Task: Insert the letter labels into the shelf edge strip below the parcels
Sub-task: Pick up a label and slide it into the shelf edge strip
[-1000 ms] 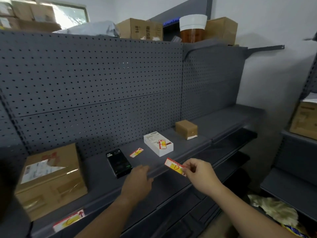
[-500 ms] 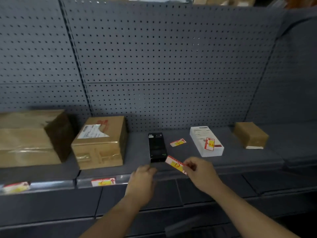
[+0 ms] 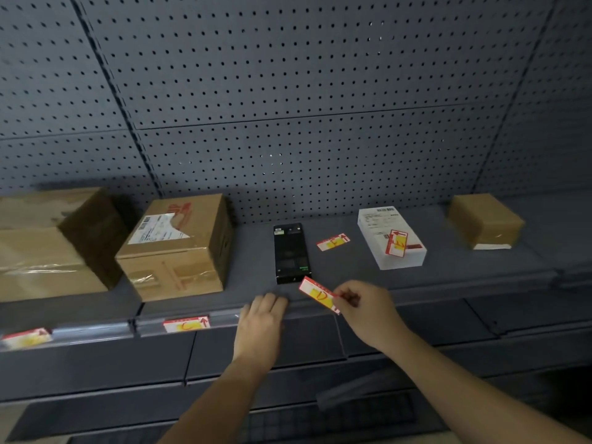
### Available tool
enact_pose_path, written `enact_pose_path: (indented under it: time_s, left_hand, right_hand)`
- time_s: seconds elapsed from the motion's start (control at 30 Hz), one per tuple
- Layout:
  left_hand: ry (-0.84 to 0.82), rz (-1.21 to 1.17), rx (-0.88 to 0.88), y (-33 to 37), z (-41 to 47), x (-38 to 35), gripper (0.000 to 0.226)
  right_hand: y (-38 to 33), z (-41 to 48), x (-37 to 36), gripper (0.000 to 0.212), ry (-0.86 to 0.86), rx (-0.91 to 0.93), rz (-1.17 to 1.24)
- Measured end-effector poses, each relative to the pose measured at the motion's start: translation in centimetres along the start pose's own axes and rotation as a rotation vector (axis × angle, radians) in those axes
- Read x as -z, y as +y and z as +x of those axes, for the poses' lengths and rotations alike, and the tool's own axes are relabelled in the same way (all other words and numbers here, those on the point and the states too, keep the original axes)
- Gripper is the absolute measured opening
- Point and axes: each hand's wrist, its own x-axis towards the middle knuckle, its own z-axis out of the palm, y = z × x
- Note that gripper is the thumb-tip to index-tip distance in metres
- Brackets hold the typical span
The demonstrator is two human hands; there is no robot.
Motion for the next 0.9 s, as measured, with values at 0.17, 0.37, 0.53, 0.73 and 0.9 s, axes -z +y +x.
enact_pose_path:
  time_s: [0.17, 0.37, 0.53, 0.73, 0.9]
  left_hand:
    - [0.080, -0.042, -0.024, -0.5, 0.5, -0.7, 0.048]
    - [0.102, -0.027, -0.046, -0.8, 0.5, -1.1, 0.040]
    - [0.096, -0.056, -0.015, -0.5, 0.6, -1.0, 0.040]
    - [0.055, -0.112, 0.016, -0.3, 0.3, -0.7, 0.040]
    - [-0.006, -0.233, -0.008, -1.2, 0.1, 0.1, 0.028]
  right_hand:
    - [0.1, 0.2, -0.7, 0.008, -0.011, -0.026, -0.007]
    - [0.0, 0.6, -1.2, 0.008, -0.005, -0.028, -0.015]
    - [-0.1, 0.7, -1.5, 0.008, 0.003, -0.033, -0.020]
    - [-0.1, 0.8, -1.5, 0.007, -0.013, -0.010, -0.051]
    - [-0.1, 1.4, -0.9, 0.008, -0.048, 0.028, -0.114]
